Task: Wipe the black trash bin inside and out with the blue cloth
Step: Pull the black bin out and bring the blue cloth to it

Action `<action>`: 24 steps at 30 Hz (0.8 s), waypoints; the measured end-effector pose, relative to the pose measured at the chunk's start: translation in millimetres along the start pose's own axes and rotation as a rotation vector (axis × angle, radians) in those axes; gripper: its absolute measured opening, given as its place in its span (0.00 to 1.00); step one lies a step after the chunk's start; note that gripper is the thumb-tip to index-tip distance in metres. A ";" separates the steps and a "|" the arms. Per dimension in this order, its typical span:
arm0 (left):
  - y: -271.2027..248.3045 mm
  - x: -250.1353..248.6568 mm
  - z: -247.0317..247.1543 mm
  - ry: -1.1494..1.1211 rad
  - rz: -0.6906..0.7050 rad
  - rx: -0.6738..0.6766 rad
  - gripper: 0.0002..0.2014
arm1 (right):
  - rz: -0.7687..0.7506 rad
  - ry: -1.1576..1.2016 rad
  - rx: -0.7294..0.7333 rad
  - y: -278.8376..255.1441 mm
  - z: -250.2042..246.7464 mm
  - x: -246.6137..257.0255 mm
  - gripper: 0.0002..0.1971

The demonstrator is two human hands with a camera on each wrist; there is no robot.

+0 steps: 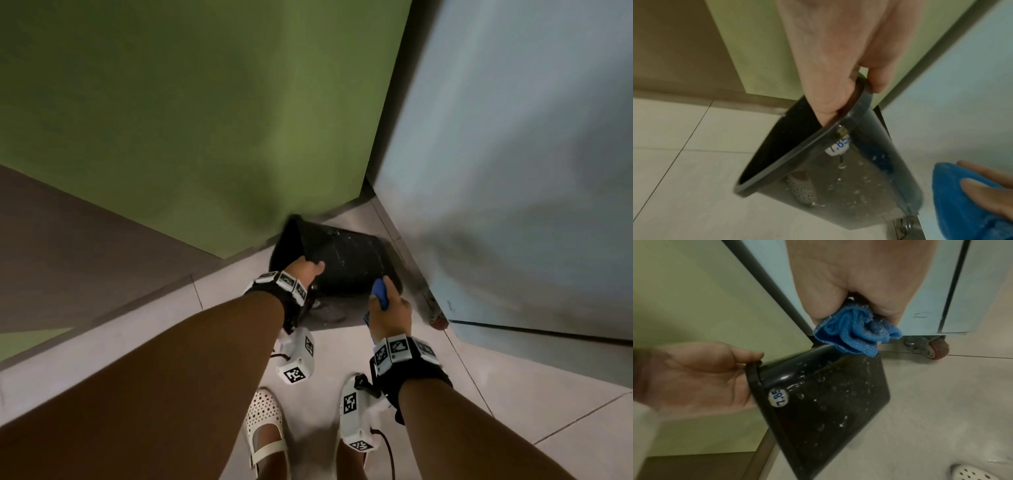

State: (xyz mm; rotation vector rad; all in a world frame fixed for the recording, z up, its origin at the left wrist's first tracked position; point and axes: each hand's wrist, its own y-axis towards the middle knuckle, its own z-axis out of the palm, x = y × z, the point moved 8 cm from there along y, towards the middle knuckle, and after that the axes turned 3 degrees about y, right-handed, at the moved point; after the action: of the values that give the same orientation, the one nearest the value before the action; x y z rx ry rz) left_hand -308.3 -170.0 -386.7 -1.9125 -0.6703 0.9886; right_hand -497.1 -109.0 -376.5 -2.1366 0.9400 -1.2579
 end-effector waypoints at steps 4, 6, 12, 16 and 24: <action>37.1 38.7 14.4 -0.400 -0.008 0.014 0.25 | -0.154 -0.152 -0.035 -4.0 10.8 24.9 0.25; 32.9 45.2 19.1 -0.553 0.009 0.018 0.23 | -0.249 -0.216 -0.031 -6.2 27.4 32.3 0.26; 30.7 78.8 15.2 -0.676 0.010 -0.015 0.22 | -0.406 -0.356 0.007 -10.9 81.9 35.0 0.25; 36.8 106.5 20.9 -0.779 -0.128 0.059 0.33 | -0.471 -0.445 0.047 -10.4 109.8 31.0 0.25; 57.5 135.6 18.4 -0.676 -0.158 -0.035 0.55 | -0.617 -0.643 0.123 -12.2 158.9 16.0 0.26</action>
State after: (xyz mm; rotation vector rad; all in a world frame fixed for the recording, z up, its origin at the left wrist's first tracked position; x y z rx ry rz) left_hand -246.1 -88.0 -493.7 -1.5041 -1.2033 1.5379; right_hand -347.0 -103.4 -432.0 -2.5663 -0.0725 -0.7254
